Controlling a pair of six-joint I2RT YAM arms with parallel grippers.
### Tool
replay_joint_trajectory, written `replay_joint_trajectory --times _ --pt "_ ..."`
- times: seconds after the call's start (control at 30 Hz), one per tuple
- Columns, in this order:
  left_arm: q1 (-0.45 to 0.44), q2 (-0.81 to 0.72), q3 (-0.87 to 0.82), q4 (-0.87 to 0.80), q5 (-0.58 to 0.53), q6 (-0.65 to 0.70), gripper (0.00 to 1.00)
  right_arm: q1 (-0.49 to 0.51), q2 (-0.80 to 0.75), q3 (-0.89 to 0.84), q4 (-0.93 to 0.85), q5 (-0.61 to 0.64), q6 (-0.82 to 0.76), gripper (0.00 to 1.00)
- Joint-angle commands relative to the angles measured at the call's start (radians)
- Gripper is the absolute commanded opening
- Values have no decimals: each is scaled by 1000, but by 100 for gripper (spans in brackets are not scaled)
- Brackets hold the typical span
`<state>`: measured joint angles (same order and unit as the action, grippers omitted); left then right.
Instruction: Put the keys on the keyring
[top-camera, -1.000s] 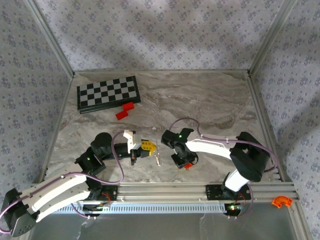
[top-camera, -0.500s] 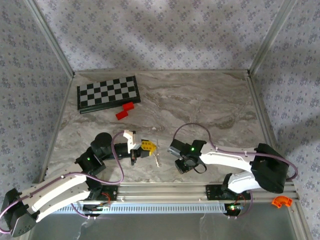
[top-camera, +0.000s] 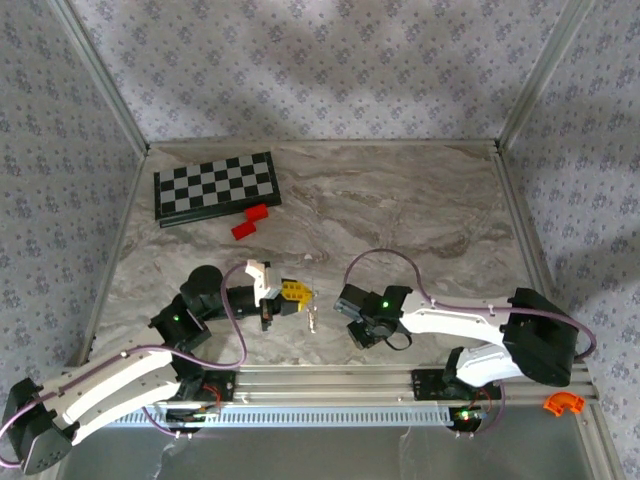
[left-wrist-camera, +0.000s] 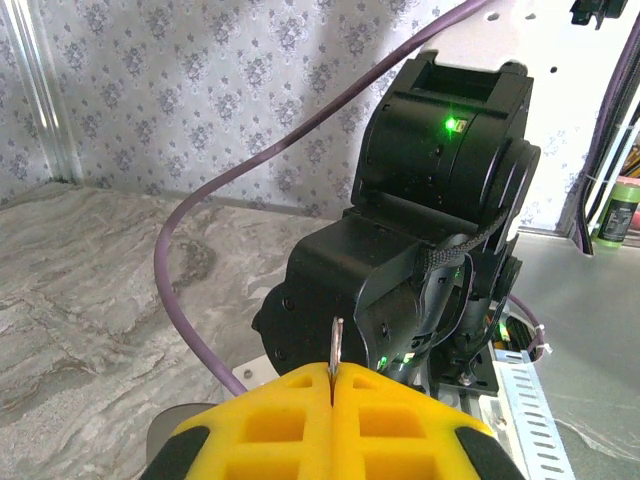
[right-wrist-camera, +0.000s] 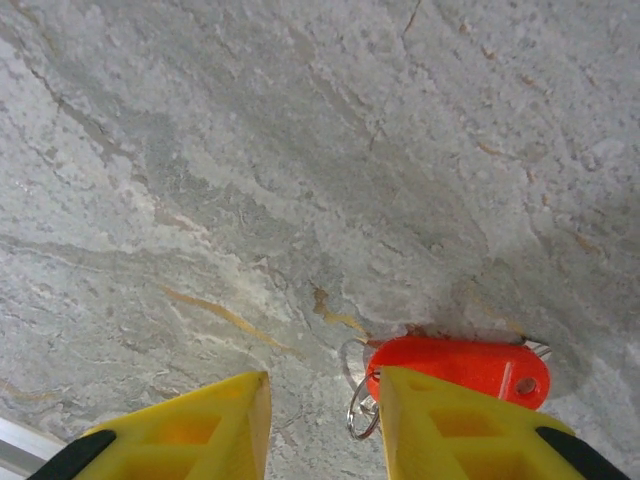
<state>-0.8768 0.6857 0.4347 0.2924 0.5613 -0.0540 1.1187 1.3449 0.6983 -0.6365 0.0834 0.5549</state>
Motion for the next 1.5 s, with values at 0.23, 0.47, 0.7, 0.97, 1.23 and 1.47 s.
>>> replay_joint_trajectory --times 0.23,0.47,0.7,0.97,1.23,1.47 --pt "10 -20 -1 57 26 -8 0 21 24 8 -71 59 46 30" --pt "10 -23 -2 52 23 -7 0 30 35 6 -64 59 45 24" --pt "9 -20 -2 53 25 -8 0 30 52 22 -71 68 45 16" --pt "10 -24 -4 54 26 -11 0 32 82 76 -130 84 46 3" --pt "10 -40 -7 50 33 -12 0 -10 165 175 -283 -24 38 0" --pt "7 -38 -5 28 33 1 0 -60 232 269 -391 -116 -27 0"
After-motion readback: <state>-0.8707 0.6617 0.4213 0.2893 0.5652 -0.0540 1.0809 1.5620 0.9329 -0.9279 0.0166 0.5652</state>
